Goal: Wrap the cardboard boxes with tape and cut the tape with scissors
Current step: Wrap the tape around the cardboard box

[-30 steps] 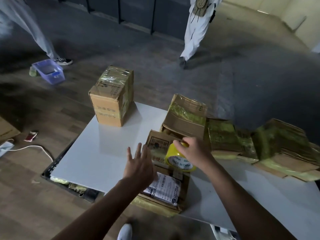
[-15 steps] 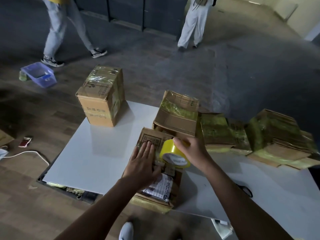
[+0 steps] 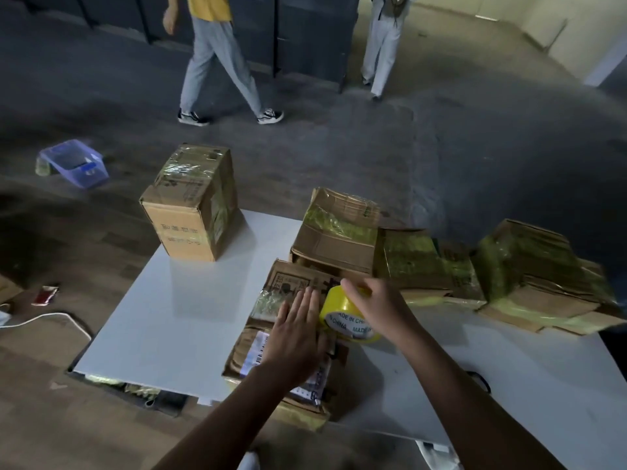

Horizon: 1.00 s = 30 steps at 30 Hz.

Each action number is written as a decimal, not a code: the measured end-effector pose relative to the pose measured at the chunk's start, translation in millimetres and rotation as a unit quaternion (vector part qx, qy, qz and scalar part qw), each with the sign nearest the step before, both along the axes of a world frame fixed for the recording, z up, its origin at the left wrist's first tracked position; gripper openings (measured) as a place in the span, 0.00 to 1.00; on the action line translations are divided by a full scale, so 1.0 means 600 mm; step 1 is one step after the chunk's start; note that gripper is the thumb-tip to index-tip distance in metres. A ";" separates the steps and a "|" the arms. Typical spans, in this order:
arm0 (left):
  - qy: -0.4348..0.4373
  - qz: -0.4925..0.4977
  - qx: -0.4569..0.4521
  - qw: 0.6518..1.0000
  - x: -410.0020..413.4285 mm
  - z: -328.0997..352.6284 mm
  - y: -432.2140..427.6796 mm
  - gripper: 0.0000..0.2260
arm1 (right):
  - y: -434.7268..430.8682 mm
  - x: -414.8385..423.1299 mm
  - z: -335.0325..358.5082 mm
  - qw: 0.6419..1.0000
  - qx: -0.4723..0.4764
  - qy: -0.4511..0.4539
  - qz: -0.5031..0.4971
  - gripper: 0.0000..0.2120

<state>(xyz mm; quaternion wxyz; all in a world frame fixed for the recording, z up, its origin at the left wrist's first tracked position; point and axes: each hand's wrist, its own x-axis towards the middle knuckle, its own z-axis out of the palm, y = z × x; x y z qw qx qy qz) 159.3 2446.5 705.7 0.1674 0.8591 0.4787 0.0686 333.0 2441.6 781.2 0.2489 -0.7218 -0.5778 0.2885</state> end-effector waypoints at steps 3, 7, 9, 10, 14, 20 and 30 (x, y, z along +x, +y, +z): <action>0.033 -0.007 -0.007 0.999 -0.002 -0.009 0.008 0.29 | -0.018 0.014 -0.019 0.993 -0.013 0.117 -0.016 0.23; 0.061 -0.016 -0.009 0.998 0.001 -0.012 0.008 0.29 | -0.023 0.008 -0.029 0.991 0.007 0.130 -0.043 0.19; 0.065 -0.012 -0.002 0.998 0.000 -0.012 0.006 0.29 | -0.018 0.010 -0.021 0.996 0.021 0.078 -0.024 0.17; 0.068 -0.011 -0.002 0.998 0.000 -0.011 0.006 0.29 | -0.018 0.018 -0.017 0.998 0.027 0.059 -0.021 0.18; 0.084 -0.021 -0.019 0.996 -0.001 -0.004 0.008 0.29 | -0.042 0.074 -0.021 0.999 0.001 -0.030 -0.027 0.24; 0.132 0.003 -0.041 0.990 0.025 0.009 -0.001 0.33 | -0.054 0.077 -0.056 0.997 -0.016 -0.067 -0.033 0.21; 0.157 0.007 -0.058 0.986 0.038 0.003 -0.009 0.38 | -0.068 0.106 -0.118 0.992 -0.034 -0.119 -0.028 0.24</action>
